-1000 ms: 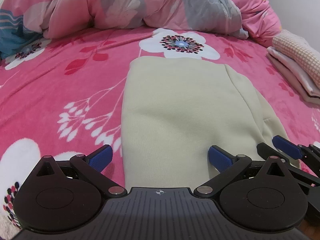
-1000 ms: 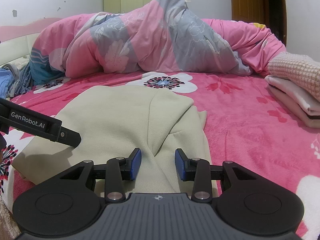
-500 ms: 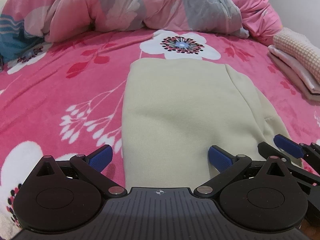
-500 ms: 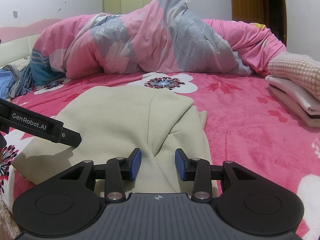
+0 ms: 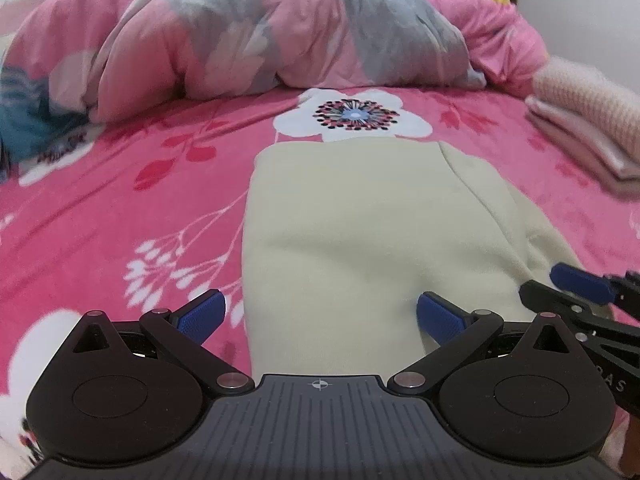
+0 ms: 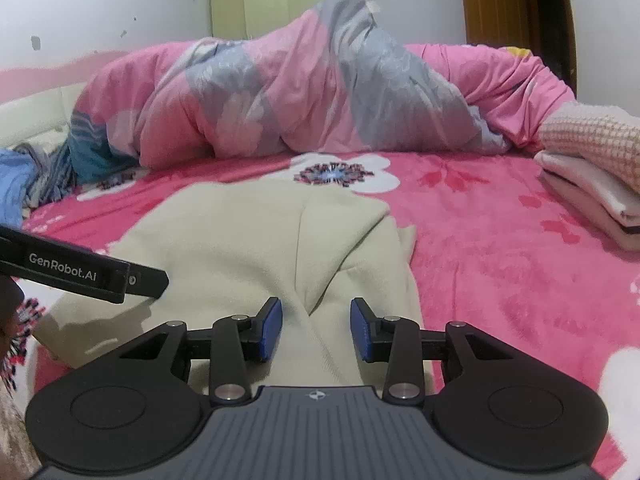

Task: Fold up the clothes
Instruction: 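Position both open grippers at the end of the folded beige hoodie, then close both grippers on the hoodie end and lift it off the sheet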

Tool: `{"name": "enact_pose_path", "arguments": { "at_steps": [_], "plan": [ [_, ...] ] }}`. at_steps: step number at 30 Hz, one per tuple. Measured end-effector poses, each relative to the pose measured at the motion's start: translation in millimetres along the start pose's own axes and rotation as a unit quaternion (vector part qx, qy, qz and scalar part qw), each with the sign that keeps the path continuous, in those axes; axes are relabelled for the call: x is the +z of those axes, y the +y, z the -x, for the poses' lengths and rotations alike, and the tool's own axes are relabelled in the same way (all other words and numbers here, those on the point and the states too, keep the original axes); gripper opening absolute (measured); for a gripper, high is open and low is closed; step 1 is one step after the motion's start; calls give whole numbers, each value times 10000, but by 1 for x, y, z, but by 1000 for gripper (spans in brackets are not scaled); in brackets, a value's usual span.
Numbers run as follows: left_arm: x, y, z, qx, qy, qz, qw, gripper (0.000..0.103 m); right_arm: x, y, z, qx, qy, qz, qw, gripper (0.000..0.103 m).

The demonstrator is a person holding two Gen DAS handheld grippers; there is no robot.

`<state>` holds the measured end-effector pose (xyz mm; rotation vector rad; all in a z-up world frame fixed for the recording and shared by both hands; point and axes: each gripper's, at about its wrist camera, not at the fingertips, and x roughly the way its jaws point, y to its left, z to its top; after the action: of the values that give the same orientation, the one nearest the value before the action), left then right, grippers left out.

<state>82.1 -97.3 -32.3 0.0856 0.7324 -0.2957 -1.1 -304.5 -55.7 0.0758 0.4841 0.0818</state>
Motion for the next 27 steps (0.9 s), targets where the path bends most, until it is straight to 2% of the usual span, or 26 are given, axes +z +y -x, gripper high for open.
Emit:
{"name": "enact_pose_path", "arguments": {
  "at_steps": [3, 6, 7, 9, 12, 15, 16, 18, 20, 22, 25, 27],
  "plan": [
    [0, 7, 8, -88, -216, 116, 9997, 103, 3, -6, 14, 69, -318, -173, 9993, 39],
    [2, 12, 15, -146, -489, 102, 9986, 103, 0, -12, 25, 425, -594, -267, 9970, 39],
    [2, 14, 16, -148, -544, 111, 9983, 103, -2, -10, 23, 515, -591, -194, 9967, 39],
    [2, 17, 13, -140, -602, 176, 9979, 103, -12, -4, 5, 630, -164, 60, 9979, 39],
    [1, 25, 9, -292, -610, 315, 9972, 102, -18, -2, 0, 634, -233, 259, 9974, 40],
    [0, 35, 8, -566, -636, 450, 9954, 102, -6, -20, 11, 781, -300, -188, 9963, 45],
    [0, 39, 9, -727, -638, 506, 9940, 102, -2, -35, 16, 872, -407, -530, 9940, 46],
    [0, 47, 8, -1133, -594, 620, 9898, 102, 2, -64, 20, 1023, -453, -1183, 9867, 59],
    [0, 54, 4, -1587, -475, 736, 9834, 102, 2, -95, 13, 1302, -212, -1874, 9734, 63],
    [-1, 60, -5, -1853, -287, 856, 9785, 102, -1, -117, 0, 1569, 145, -2356, 9590, 65],
    [-2, 68, -18, -2098, -50, 1011, 9725, 103, -9, -137, -23, 1769, 796, -2754, 9416, 67],
    [-2, 75, -30, -2310, 173, 1173, 9657, 103, -7, -141, -30, 2008, 915, -2752, 9357, 69]
  ]
}}
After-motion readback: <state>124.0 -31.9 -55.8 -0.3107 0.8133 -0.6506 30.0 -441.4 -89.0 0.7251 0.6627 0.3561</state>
